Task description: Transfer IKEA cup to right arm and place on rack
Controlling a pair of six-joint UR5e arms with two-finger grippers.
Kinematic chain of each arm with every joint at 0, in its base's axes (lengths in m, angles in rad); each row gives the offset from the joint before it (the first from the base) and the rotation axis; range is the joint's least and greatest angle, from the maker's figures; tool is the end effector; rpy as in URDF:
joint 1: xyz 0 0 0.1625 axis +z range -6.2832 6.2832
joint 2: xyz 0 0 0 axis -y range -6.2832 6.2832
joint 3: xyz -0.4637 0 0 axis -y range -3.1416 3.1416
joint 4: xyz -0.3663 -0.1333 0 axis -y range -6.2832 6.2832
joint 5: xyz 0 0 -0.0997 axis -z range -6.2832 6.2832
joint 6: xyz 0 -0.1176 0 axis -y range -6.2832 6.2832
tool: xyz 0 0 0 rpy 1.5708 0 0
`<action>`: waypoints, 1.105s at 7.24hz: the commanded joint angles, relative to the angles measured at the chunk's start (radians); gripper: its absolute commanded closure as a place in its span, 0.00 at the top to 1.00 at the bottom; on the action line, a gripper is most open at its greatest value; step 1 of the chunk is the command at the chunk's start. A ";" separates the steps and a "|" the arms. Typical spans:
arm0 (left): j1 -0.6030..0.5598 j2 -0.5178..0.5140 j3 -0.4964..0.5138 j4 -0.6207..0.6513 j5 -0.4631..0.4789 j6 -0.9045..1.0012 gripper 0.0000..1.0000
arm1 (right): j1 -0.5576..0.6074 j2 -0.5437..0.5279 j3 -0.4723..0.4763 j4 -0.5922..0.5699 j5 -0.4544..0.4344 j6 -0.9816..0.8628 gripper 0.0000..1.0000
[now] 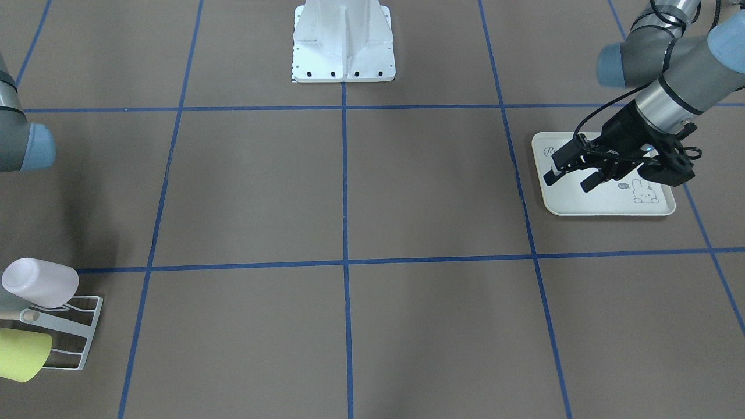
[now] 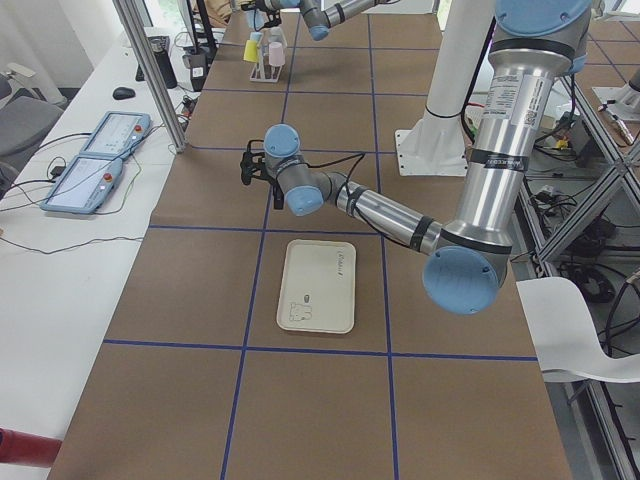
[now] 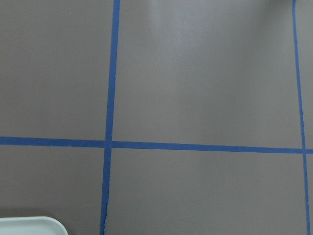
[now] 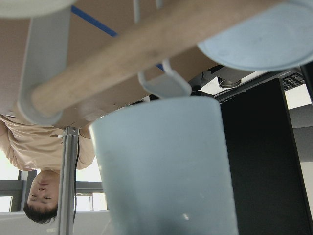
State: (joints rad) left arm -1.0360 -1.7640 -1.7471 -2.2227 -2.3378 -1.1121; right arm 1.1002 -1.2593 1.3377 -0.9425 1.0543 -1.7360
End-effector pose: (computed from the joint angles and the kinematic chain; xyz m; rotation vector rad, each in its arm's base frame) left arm 0.2383 -0.5037 0.4445 0.1458 1.1772 -0.1167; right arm -0.1239 -0.6657 0.5882 0.3115 0.9509 -1.8721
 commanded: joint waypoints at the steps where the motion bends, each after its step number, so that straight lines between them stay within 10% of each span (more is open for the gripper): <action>1: 0.001 0.000 0.000 0.000 0.000 0.000 1.00 | -0.005 0.001 0.000 -0.001 -0.004 0.003 0.09; 8: 0.001 0.000 0.000 0.000 0.000 0.000 1.00 | -0.028 0.006 -0.015 0.004 -0.050 0.004 0.09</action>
State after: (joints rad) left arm -1.0355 -1.7641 -1.7472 -2.2234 -2.3378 -1.1121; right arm 1.0759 -1.2550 1.3236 -0.9388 1.0078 -1.7332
